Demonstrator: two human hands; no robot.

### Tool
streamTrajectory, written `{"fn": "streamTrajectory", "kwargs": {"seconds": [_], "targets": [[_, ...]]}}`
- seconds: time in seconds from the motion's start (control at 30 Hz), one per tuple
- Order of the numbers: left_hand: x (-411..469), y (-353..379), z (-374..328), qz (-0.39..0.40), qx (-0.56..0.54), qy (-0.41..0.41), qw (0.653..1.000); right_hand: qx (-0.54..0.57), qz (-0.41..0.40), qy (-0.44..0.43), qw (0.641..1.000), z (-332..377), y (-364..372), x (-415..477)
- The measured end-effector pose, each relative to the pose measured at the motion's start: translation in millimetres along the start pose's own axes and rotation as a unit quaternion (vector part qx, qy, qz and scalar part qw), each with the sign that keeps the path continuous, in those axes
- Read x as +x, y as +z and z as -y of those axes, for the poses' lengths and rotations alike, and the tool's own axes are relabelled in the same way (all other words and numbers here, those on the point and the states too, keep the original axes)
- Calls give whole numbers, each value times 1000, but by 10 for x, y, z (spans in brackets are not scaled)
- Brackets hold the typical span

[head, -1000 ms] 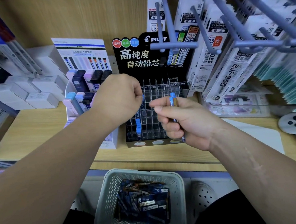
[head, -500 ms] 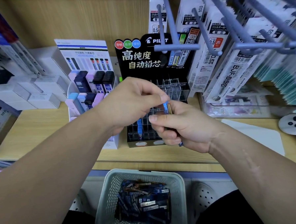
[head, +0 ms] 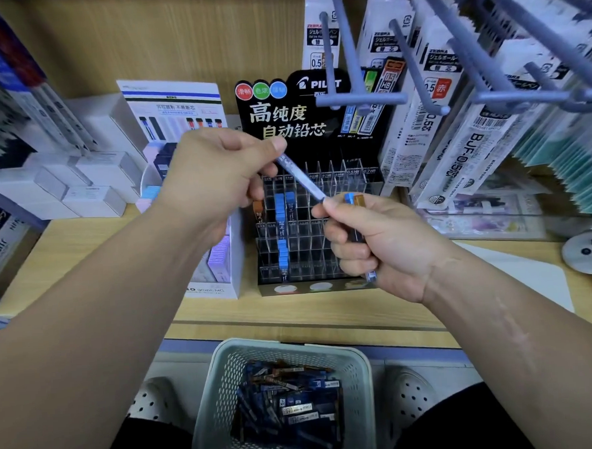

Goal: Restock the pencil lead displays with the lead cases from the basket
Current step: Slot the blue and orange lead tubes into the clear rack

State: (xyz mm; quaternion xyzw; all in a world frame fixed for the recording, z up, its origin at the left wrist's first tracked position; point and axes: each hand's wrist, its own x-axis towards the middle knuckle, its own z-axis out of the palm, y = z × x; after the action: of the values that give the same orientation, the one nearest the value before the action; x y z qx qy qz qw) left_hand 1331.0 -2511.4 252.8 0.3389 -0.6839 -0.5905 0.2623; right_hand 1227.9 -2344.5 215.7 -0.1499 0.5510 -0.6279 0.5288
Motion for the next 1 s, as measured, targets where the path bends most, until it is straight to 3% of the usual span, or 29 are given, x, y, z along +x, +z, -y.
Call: {"fn": "streamTrajectory", "kwargs": {"seconds": [0.23, 0.53, 1.0], "targets": [[30, -86, -17, -5, 99, 59, 993, 0, -105, -11, 994, -15, -60, 62], [16, 67, 168, 18, 270, 132, 954, 4, -124, -29, 992, -26, -38, 65], [-1, 61, 206, 53, 387, 232, 891, -3, -123, -33, 992, -19, -29, 60]]}}
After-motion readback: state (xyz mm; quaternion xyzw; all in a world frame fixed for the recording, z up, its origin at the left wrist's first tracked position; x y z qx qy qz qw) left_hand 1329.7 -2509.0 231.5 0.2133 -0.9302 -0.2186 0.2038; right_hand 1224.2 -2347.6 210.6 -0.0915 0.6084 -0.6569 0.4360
